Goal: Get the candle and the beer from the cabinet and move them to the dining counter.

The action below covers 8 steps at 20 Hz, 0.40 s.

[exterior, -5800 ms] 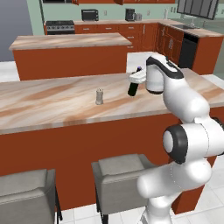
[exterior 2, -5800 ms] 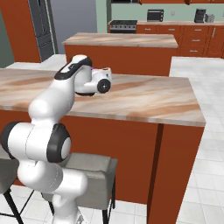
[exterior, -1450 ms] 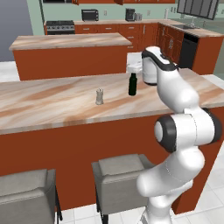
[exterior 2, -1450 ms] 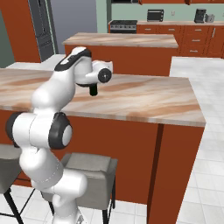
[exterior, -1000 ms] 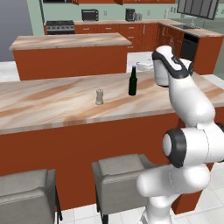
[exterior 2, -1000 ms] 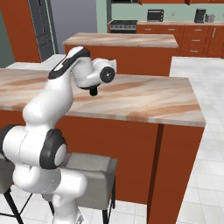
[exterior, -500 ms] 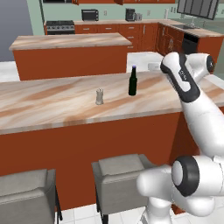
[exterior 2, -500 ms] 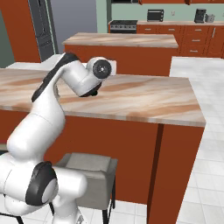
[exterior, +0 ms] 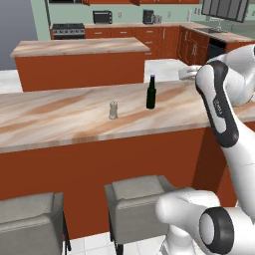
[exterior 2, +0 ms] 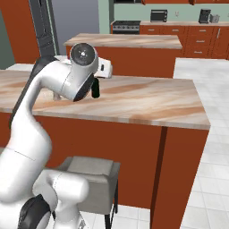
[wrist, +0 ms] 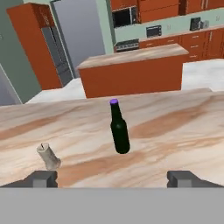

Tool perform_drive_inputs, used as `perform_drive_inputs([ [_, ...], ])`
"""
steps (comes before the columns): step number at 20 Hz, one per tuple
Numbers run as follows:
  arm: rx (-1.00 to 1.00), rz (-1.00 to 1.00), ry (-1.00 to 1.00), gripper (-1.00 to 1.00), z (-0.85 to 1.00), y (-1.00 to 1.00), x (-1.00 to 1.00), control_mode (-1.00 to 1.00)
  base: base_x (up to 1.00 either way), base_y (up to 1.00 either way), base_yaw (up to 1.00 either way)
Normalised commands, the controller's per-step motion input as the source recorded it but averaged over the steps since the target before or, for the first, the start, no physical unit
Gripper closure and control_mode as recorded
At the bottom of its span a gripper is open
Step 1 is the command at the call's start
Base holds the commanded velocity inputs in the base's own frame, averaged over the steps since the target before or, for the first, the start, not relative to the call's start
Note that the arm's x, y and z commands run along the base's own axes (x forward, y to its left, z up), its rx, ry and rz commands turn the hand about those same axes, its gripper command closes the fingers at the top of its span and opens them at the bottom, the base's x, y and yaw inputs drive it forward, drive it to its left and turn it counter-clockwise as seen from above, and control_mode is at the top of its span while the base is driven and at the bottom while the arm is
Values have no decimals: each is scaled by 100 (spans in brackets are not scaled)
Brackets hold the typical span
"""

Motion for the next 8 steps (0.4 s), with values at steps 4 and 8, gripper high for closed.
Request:
perform_drive_inputs([
  [4, 0, -6, 15, -100, 2, -1, -100, -100, 0, 0, 0],
  [8, 0, -10, 9, -100, 3, 0, -100, -100, 0, 0, 0],
])
